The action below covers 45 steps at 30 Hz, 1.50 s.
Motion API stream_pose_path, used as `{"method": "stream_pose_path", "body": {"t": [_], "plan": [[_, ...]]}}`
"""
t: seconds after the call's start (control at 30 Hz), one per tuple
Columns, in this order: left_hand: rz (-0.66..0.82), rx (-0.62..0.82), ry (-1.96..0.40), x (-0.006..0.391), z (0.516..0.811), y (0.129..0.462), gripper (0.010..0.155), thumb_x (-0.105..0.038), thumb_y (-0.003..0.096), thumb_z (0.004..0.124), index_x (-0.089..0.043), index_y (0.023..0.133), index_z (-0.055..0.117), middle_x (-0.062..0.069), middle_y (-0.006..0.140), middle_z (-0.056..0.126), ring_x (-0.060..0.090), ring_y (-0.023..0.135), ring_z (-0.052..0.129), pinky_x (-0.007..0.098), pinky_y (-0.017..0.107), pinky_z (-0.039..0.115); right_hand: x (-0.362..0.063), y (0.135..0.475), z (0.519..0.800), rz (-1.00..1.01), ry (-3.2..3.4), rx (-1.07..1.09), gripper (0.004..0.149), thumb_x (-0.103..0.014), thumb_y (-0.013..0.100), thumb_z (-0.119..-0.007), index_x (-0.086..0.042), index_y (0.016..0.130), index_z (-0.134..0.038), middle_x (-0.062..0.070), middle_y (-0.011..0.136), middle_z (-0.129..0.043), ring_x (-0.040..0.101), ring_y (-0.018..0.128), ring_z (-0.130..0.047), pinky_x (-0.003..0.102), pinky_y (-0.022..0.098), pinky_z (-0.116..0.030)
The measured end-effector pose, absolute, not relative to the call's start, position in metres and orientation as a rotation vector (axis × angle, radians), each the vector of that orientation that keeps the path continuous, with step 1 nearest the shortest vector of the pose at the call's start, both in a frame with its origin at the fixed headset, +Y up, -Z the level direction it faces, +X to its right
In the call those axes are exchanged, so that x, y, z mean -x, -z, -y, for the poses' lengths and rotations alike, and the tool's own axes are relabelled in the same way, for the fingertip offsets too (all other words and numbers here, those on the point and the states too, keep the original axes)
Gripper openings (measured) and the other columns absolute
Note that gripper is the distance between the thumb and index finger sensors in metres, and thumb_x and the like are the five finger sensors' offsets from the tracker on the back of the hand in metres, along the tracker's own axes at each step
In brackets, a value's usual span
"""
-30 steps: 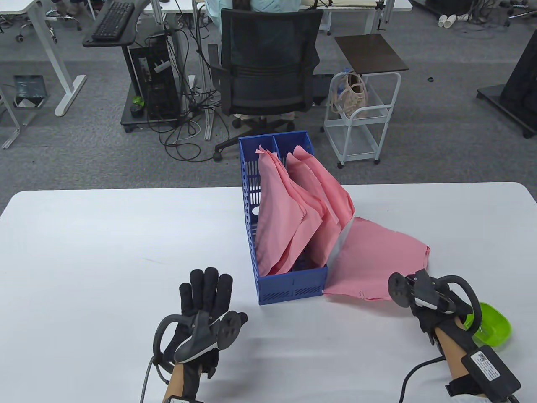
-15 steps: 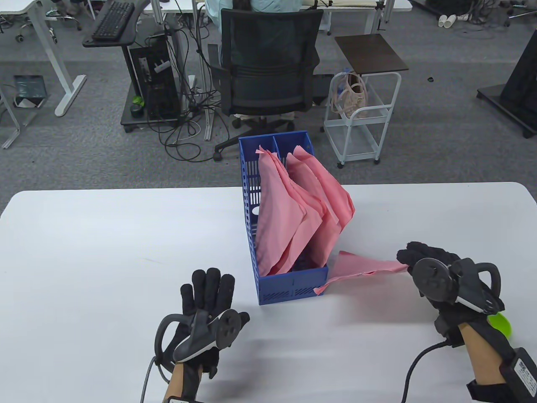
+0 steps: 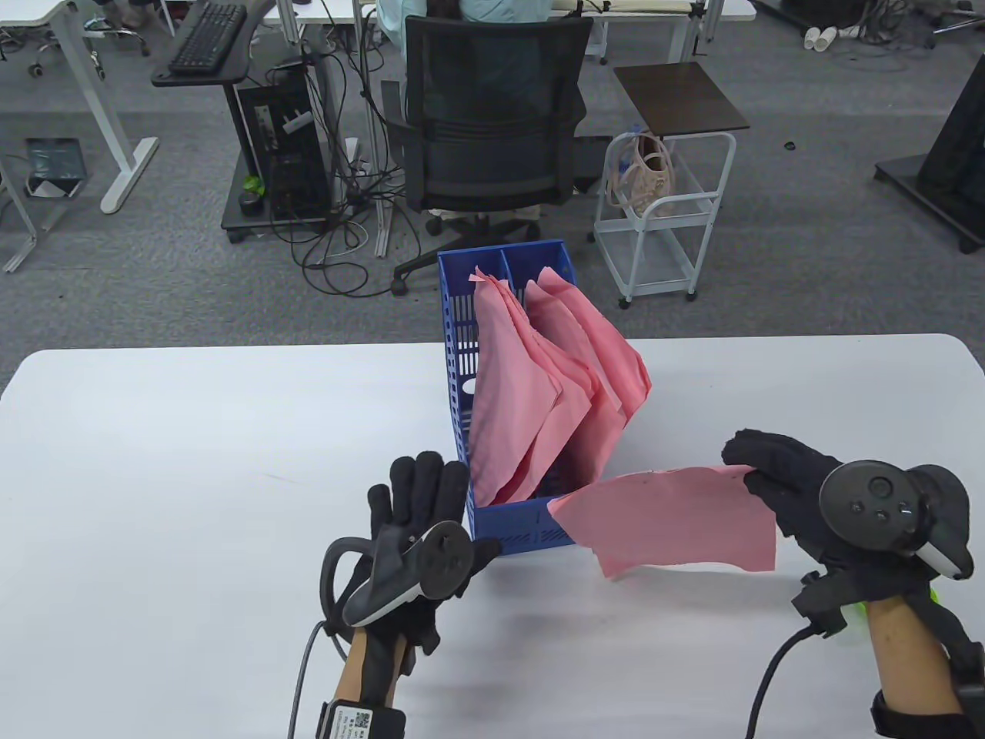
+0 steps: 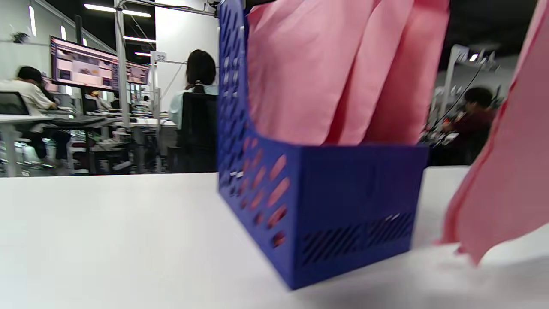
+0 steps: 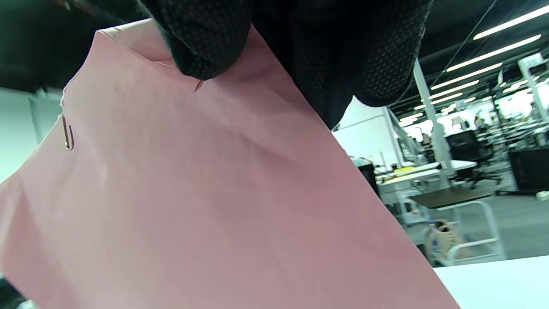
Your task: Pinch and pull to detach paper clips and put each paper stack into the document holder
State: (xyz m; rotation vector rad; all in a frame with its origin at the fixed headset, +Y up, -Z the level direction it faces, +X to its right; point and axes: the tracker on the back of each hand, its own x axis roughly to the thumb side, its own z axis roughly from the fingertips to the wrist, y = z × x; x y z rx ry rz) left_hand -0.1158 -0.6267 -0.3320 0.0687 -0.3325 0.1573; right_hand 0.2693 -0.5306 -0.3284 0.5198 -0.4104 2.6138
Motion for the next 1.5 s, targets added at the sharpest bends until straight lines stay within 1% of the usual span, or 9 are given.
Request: {"method": "stream_pose_path", "body": {"t": [0.2,0.3,0.47,0.6,0.67,0.73,1.13,1.3,1.5], "plan": [[0.611,0.021,-0.501,0.104,0.625,0.326,0.110,-0.076,0.0374,0.053,-0.019,0.123,0.013,0.017,0.129,0.020,0.048,0.121,0.032,0.070,0.082,0.034,-0.267,0.331,0.547,0.389,-2.382,-0.591,0.040,-0.027,0.056,-0.069,-0.027,0.097,-0.071,0.012,0.104,-0.079,0.034,0.085,-0.090,0.045,0.064,-0.075],[0.663,0.102,-0.571,0.104,0.626,0.326,0.111,-0.076,0.0377,0.056,-0.020,0.123,0.014,0.016,0.130,0.025,0.045,0.121,0.040,0.070,0.083,0.038,-0.266,0.334,0.559,0.378,-2.300,-0.604,0.040,-0.027,0.057,-0.069,-0.027,0.097,-0.071,0.012,0.103,-0.079,0.033,0.085,-0.091,0.045,0.063,-0.075],[0.661,0.051,-0.645,0.104,0.622,0.325,0.084,-0.059,0.0502,0.068,-0.026,0.121,0.037,0.005,0.122,0.060,0.033,0.111,0.072,0.062,0.081,0.057,-0.265,0.340,0.587,0.314,-2.148,-0.636,0.041,-0.027,0.057,-0.069,-0.026,0.098,-0.071,0.012,0.103,-0.079,0.034,0.085,-0.090,0.045,0.063,-0.076],[0.651,0.028,-0.632,0.105,0.619,0.321,0.053,-0.047,0.0557,0.067,-0.034,0.107,0.066,-0.003,0.104,0.085,0.025,0.095,0.092,0.053,0.074,0.073,-0.265,0.342,0.610,0.241,-2.056,-0.657,0.042,-0.028,0.057,-0.069,-0.025,0.099,-0.070,0.014,0.104,-0.078,0.035,0.085,-0.090,0.046,0.063,-0.075],[0.638,0.005,-0.625,0.103,0.619,0.320,0.045,-0.043,0.0568,0.067,-0.034,0.101,0.073,-0.003,0.095,0.092,0.023,0.084,0.098,0.047,0.068,0.079,-0.264,0.342,0.617,0.219,-2.056,-0.659,0.043,-0.028,0.058,-0.069,-0.024,0.100,-0.069,0.015,0.104,-0.078,0.035,0.085,-0.090,0.046,0.063,-0.075],[0.613,-0.025,-0.613,0.101,0.619,0.318,0.044,-0.040,0.0572,0.067,-0.031,0.100,0.075,-0.003,0.092,0.094,0.022,0.080,0.100,0.043,0.066,0.081,-0.265,0.342,0.618,0.195,-2.077,-0.661,0.045,-0.029,0.058,-0.068,-0.023,0.102,-0.067,0.015,0.106,-0.076,0.036,0.086,-0.089,0.046,0.064,-0.074],[0.505,-0.223,-0.456,0.101,0.607,0.303,0.044,-0.040,0.0565,0.066,-0.030,0.098,0.077,0.000,0.088,0.096,0.024,0.074,0.102,0.044,0.061,0.082,-0.269,0.327,0.608,0.446,-2.159,-0.592,0.056,-0.041,0.059,-0.064,-0.017,0.109,-0.059,0.023,0.113,-0.063,0.044,0.095,-0.076,0.054,0.070,-0.066],[0.514,-0.264,-0.354,0.090,0.602,0.292,0.044,-0.039,0.0566,0.067,-0.029,0.097,0.077,0.000,0.087,0.096,0.021,0.071,0.104,0.042,0.060,0.084,-0.250,0.311,0.600,0.674,-2.276,-0.659,0.064,-0.048,0.056,-0.064,-0.016,0.111,-0.056,0.023,0.115,-0.059,0.046,0.098,-0.071,0.056,0.071,-0.063],[0.563,-0.275,-0.298,0.074,0.599,0.281,0.043,-0.039,0.0565,0.067,-0.028,0.097,0.078,0.000,0.085,0.097,0.019,0.068,0.105,0.040,0.058,0.085,-0.221,0.293,0.594,0.780,-2.391,-0.804,0.065,-0.049,0.054,-0.069,-0.017,0.109,-0.058,0.021,0.113,-0.062,0.044,0.097,-0.074,0.054,0.071,-0.064]]}}
